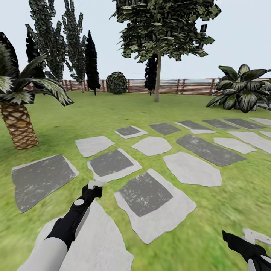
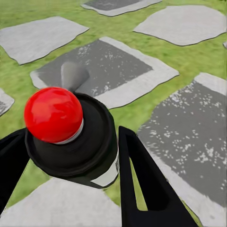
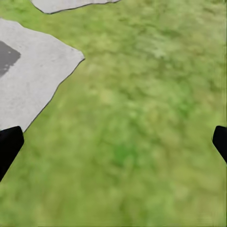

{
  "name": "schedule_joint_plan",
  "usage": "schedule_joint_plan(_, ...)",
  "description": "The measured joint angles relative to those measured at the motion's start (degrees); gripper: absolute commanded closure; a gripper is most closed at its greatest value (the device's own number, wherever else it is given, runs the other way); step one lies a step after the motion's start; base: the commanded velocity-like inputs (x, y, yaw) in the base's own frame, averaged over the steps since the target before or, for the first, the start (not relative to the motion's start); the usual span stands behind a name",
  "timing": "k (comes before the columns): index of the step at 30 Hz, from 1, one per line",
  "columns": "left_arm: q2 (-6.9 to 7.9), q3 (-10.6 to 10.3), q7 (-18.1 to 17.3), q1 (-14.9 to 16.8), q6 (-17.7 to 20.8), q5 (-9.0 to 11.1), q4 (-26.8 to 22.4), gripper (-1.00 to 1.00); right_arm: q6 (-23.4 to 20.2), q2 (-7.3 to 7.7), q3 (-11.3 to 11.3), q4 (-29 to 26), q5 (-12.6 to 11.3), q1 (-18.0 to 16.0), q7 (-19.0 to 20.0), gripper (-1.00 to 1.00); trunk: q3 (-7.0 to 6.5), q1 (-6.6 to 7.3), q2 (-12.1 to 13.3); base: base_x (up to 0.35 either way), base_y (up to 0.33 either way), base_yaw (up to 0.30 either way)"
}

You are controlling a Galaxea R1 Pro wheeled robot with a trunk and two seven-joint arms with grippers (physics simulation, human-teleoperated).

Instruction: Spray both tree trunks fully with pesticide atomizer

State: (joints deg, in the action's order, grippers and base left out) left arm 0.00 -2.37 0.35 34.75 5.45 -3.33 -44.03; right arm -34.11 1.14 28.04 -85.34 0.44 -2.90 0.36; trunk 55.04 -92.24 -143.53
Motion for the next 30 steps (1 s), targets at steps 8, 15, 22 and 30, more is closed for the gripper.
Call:
schedule_joint_plan(8, 0.01, 0.0, 0.0, 0.02, 0.0, 0.0, 0.01, 1.0, 0.0, 0.0, 0.0, 0.0, -0.03, 0.0, 0.06, -1.0, 0.0, -0.02, 0.01, 0.329, 0.0, -0.004)
schedule_joint_plan(15, 0.0, 0.0, 0.0, 0.01, 0.0, 0.0, 0.0, 1.0, -0.02, 0.0, 0.0, 0.0, 0.0, 0.0, 0.08, -1.0, 0.0, 0.0, 0.0, 0.329, 0.0, -0.147)
schedule_joint_plan(22, 0.0, 0.0, 0.0, 0.01, 0.0, 0.0, 0.0, 1.0, -0.01, 0.0, 0.0, 0.0, 0.0, 0.0, 0.08, -1.0, 0.0, 0.0, 0.0, 0.329, 0.0, -0.013)
schedule_joint_plan(30, 0.0, -0.02, 0.0, 0.02, 0.0, 0.0, 0.0, 1.0, 0.0, 0.0, 0.0, 0.0, 0.0, 0.0, 0.07, -1.0, 0.0, 0.0, 0.0, 0.329, 0.0, 0.0)
